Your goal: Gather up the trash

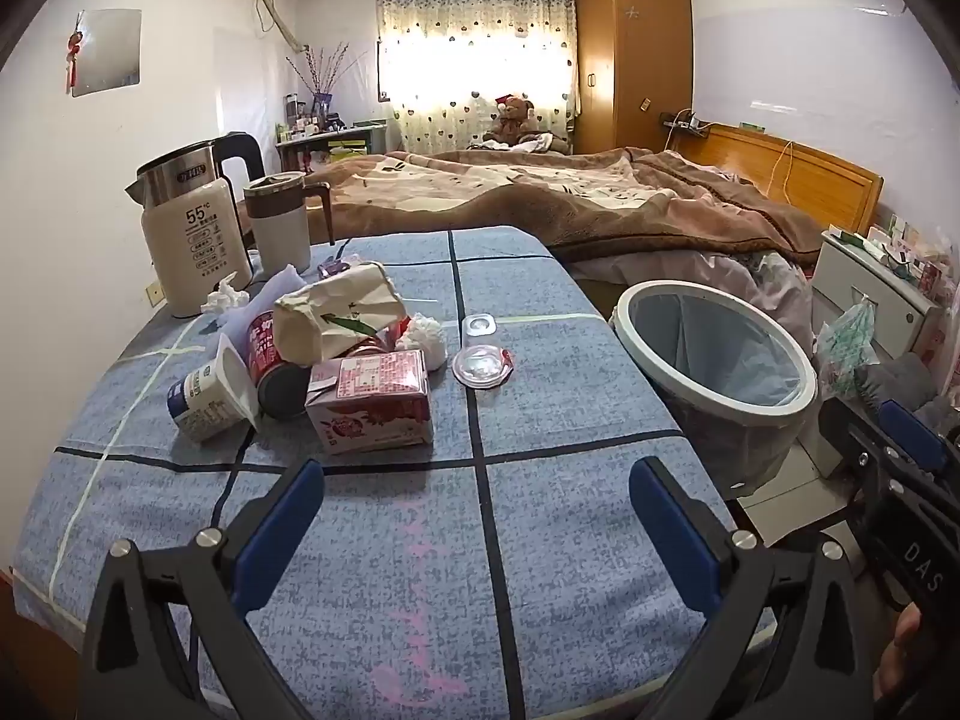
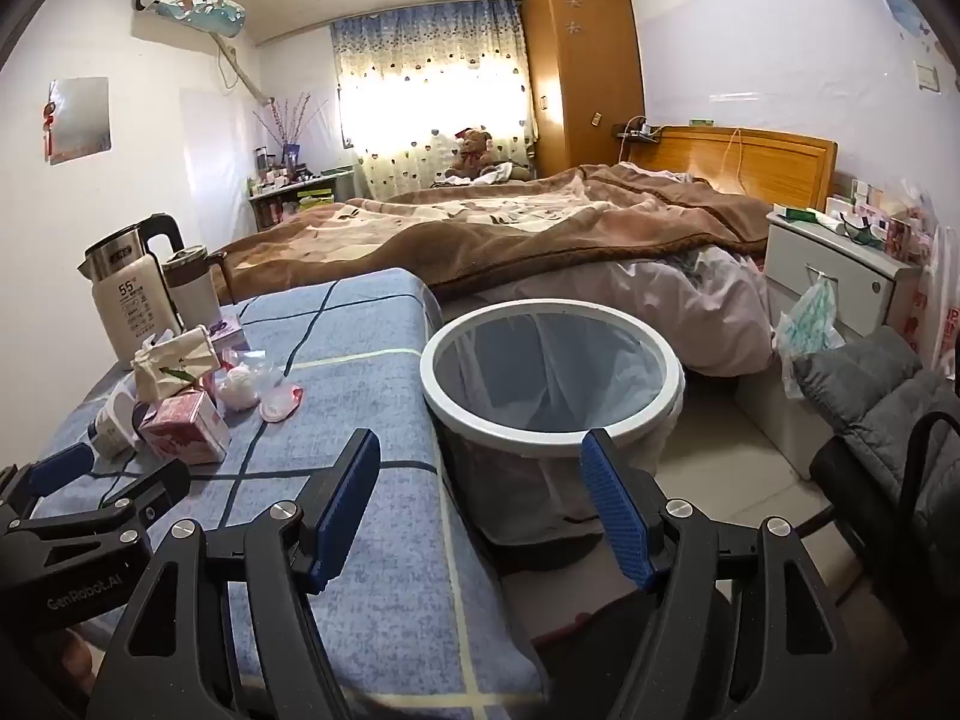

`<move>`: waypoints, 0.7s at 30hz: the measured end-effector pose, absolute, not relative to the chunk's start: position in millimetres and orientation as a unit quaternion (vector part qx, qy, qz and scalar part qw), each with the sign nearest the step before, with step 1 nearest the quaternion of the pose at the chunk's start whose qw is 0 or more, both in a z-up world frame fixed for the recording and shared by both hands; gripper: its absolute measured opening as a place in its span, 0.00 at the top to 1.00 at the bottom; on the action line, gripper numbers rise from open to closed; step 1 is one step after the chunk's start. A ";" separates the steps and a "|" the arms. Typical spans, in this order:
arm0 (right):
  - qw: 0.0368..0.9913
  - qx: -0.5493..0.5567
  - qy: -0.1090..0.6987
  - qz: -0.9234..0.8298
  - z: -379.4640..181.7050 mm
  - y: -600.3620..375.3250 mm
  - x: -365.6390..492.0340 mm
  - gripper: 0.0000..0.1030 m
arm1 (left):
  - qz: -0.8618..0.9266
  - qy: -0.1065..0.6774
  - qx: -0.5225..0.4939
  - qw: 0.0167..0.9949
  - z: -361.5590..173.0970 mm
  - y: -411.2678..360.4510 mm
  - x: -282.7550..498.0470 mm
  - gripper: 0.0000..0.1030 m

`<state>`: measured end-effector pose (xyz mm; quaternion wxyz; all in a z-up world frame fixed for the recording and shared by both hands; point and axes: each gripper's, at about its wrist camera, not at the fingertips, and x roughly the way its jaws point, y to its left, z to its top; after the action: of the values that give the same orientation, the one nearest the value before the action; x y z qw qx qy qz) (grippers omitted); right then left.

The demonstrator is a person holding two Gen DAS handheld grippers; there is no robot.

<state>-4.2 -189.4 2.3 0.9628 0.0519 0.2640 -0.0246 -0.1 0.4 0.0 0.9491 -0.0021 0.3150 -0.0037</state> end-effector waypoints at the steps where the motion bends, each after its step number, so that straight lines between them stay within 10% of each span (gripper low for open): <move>1: 0.963 0.051 0.264 -0.022 1.7 -189.5 -4.0 0.32 | -0.002 0.317 0.000 0.948 0.0 0.2 0.1 0.00; 21: 0.962 0.045 0.268 -0.040 0.0 -190.1 -4.5 0.32 | 0.005 0.314 0.002 0.949 -1.2 0.0 -5.8 0.00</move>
<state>-4.5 -190.1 0.0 0.9615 0.0452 0.2680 -0.0401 -5.8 0.0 -1.2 0.9495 0.0023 0.3138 0.0052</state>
